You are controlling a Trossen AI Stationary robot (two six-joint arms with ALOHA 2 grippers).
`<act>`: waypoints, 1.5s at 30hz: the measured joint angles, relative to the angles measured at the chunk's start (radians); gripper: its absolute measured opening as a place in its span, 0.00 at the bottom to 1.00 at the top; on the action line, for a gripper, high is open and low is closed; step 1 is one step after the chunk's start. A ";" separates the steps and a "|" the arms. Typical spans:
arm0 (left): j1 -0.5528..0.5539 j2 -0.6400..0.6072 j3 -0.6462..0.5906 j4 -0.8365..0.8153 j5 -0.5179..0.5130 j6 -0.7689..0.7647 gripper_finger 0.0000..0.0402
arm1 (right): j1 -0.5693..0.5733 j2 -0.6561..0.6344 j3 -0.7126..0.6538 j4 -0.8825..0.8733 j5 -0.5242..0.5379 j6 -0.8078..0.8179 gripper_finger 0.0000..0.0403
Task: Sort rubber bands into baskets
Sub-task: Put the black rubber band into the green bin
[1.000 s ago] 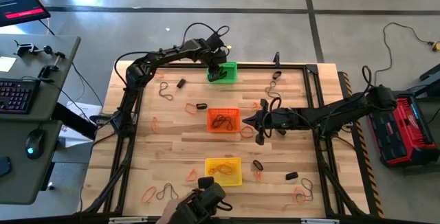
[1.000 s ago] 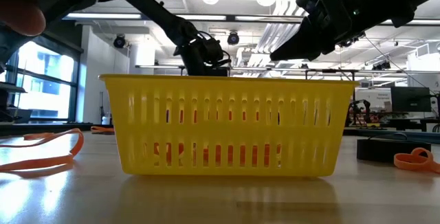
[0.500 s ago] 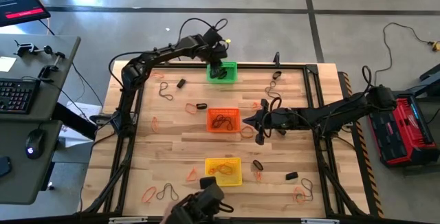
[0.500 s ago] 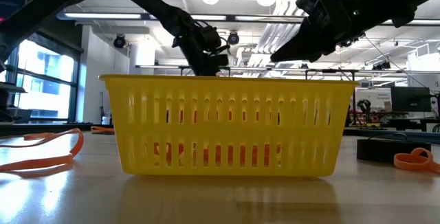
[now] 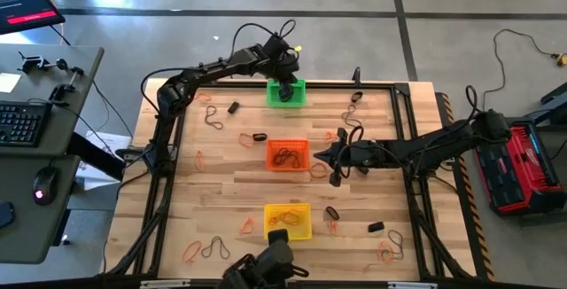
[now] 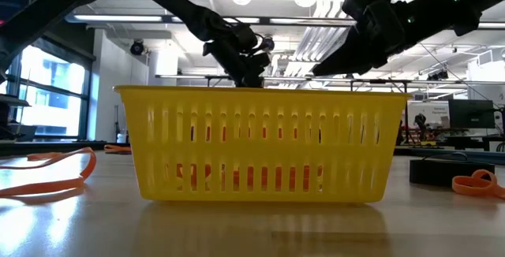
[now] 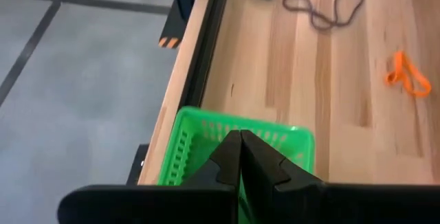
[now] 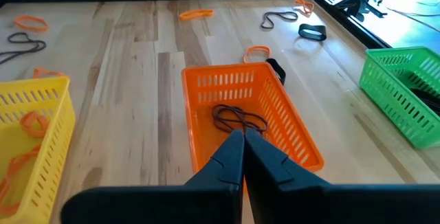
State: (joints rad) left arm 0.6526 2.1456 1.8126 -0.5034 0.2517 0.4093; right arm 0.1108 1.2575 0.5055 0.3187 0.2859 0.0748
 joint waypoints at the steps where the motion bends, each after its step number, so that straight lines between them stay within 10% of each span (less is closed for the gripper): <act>1: -0.002 0.000 0.000 0.011 0.005 -0.007 0.00 | 0.000 0.000 -0.006 0.011 0.000 0.004 0.00; 15: -0.050 -0.007 -0.039 0.189 0.013 -0.042 0.00 | -0.059 0.000 -0.151 0.224 0.000 0.027 0.00; 45: -0.140 -0.720 -1.147 0.919 0.244 -0.119 0.00 | -0.065 0.000 -0.153 0.269 -0.032 0.041 0.00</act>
State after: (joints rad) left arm 0.5122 1.4259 0.6656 0.4159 0.4955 0.2906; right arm 0.0457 1.2575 0.3523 0.5872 0.2535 0.1162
